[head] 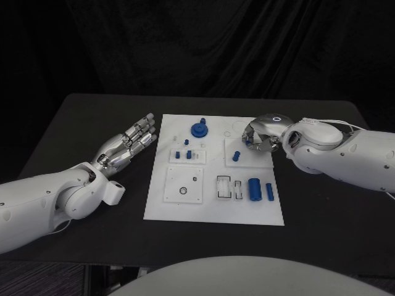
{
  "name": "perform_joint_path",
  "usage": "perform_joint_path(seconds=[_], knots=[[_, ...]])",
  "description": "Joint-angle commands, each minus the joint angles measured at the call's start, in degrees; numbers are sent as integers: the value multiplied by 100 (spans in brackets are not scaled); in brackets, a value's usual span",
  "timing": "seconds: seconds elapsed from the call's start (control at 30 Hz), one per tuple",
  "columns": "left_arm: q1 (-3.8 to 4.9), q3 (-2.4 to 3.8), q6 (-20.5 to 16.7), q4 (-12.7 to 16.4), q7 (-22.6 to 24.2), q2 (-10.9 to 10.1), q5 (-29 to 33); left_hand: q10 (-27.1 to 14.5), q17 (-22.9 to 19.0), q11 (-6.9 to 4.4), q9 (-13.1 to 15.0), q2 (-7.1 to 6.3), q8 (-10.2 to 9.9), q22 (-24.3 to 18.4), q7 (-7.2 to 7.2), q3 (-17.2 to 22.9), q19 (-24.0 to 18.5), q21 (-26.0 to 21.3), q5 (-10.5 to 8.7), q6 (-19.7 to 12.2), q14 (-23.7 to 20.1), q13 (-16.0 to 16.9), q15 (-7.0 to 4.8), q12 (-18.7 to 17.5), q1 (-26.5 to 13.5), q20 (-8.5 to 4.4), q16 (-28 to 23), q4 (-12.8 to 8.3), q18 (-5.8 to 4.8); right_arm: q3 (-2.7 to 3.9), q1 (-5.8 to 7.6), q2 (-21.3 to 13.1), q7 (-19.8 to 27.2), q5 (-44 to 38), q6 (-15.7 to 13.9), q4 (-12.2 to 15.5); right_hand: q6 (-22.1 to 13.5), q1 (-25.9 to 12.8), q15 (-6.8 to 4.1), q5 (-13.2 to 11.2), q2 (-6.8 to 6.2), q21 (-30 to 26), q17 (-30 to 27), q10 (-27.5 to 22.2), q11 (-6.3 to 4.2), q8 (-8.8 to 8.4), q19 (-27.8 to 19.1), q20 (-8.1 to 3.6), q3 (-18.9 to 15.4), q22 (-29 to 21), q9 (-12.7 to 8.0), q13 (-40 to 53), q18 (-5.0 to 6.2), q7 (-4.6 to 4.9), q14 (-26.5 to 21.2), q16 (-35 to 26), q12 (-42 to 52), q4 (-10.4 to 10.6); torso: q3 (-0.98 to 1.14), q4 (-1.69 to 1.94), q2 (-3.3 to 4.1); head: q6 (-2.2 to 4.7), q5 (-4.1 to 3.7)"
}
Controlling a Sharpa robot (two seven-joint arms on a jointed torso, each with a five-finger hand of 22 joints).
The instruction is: Assemble the parts on the task board
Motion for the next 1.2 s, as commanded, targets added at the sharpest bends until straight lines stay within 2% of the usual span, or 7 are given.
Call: perform_joint_path(seconds=[0.03, 0.27, 0.57, 0.9, 0.97, 1.07, 1.2], knots=[[-9, 5, 103, 3, 933, 11, 2, 9, -5, 45, 9, 38, 39, 6, 46, 35, -8, -2, 59, -14, -3, -1, 42, -21, 13, 45, -21, 9, -54, -7, -21, -15, -114, -38, 5, -6, 24, 35, -65, 61, 44, 14, -11, 47, -48, 52, 12, -63, 15, 510, 66, 59, 31, 8, 16, 18, 103, -74, 2, -1, 3, 0, 14], [-12, 5, 125, -3, 908, 19, 2, 11, -5, 57, 11, 38, 42, 8, 71, 59, -6, -1, 215, 0, -3, -1, 61, -18, 100, 73, -21, 7, -40, -7, -21, -32, -87, -38, -71, -7, 60, 79, -101, 109, 69, 22, -18, 63, -92, 106, 22, -100, 53, 517, 186, 157, 28, 25, 27, 17, 228, -159, 1, 10, 4, 0, 5], [-20, 5, 140, -16, 873, 33, 2, 12, -5, 66, 12, 50, 43, 10, 89, 77, -4, 0, 260, 7, -3, 0, 80, -14, 140, 89, -21, 7, -42, -7, -21, -52, -9, 33, -283, 12, 166, 31, -142, -64, 97, 81, 3, 87, -144, 248, 50, -140, 34, 533, 446, 289, 15, 11, 60, 46, 388, -192, 6, 4, 6, 0, 18], [-24, 5, 138, -26, 821, 27, 2, 13, -5, 74, 12, 60, 43, 21, 101, 89, -1, 3, 283, 9, -3, 0, 96, -14, 164, 102, -21, 8, -44, 0, 3, -173, 90, 128, -686, 108, 277, 12, -147, -144, 127, 182, 41, 129, -145, 569, 100, -155, -31, 558, 1015, 346, -4, 2, 109, 95, 423, -216, 5, 0, 0, 0, 51], [-24, 5, 137, -28, 809, 27, 2, 13, -5, 76, 11, 62, 42, 23, 104, 90, 0, 3, 283, 7, -3, 0, 100, -13, 167, 106, -21, 9, -45, 2, 43, -194, 121, 132, -760, 133, 287, 15, -155, -159, 117, 256, 70, 183, -155, 621, 124, -157, -37, 574, 1126, 349, -16, -14, 132, 127, 428, -214, 2, 4, -1, 0, 54], [-24, 5, 134, -31, 801, 29, 2, 13, -5, 76, 11, 62, 42, 23, 104, 90, 0, 3, 283, 7, -3, 0, 100, -13, 167, 106, -21, 9, -45, 3, 105, -215, 135, 135, -788, 174, 283, 10, -158, -171, 111, 280, 89, 197, -158, 631, 132, -159, -39, 579, 1161, 348, -20, -19, 144, 147, 425, -208, 0, 10, -1, 0, 58], [-24, 5, 124, -33, 787, 36, 2, 13, -5, 79, 11, 63, 42, 25, 107, 91, 1, 4, 284, 6, -3, 0, 105, -13, 171, 111, -21, 9, -46, 3, 257, -295, 146, 137, -768, 331, 273, -13, -157, -221, 105, 302, 97, 206, -154, 655, 144, -160, -38, 584, 1246, 325, -24, -34, 158, 159, 378, -172, -3, 16, -5, 0, 81]])
